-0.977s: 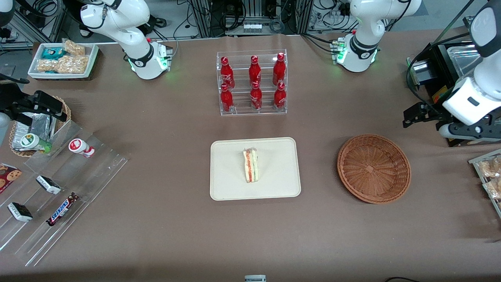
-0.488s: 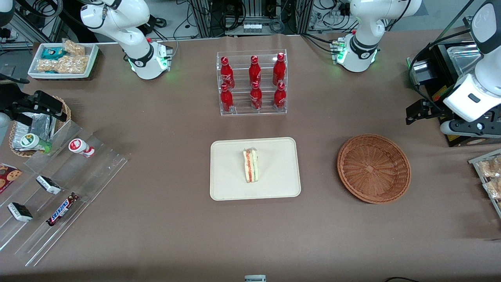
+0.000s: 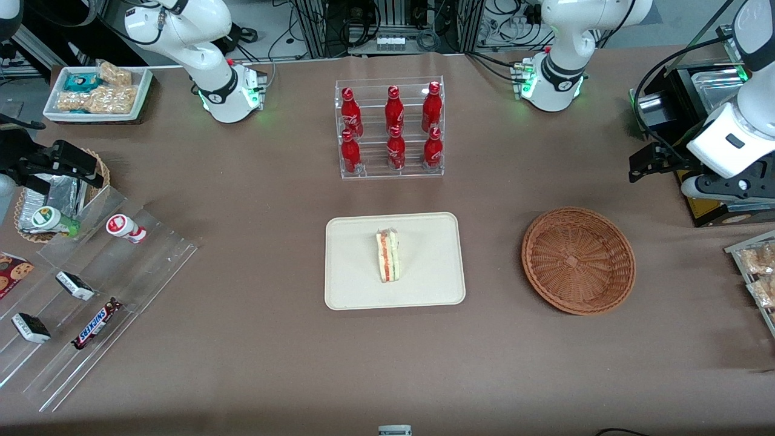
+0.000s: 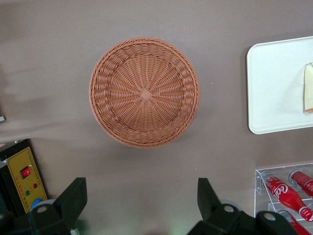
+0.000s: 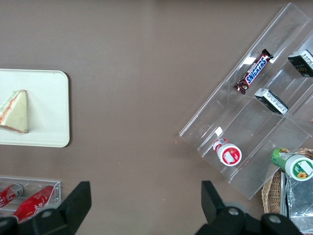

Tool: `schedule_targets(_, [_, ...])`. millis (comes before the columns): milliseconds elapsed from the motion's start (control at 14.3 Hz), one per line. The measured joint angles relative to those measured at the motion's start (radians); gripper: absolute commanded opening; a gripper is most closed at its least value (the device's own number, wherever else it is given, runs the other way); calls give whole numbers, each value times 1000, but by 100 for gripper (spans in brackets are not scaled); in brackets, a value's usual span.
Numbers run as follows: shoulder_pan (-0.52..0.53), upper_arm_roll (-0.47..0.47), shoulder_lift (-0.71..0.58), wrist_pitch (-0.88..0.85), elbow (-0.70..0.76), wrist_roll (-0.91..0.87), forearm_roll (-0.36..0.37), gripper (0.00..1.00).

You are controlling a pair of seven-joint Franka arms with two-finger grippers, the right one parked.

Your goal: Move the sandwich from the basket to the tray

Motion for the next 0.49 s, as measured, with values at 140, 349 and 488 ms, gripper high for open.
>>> schedule_targets(140, [-2,0,0,-1,0,0,0,100])
schedule_targets(349, [-7,0,0,-11,0,0,0,100])
schedule_targets(488, [-8,-3,0,-18,0,0,0,100])
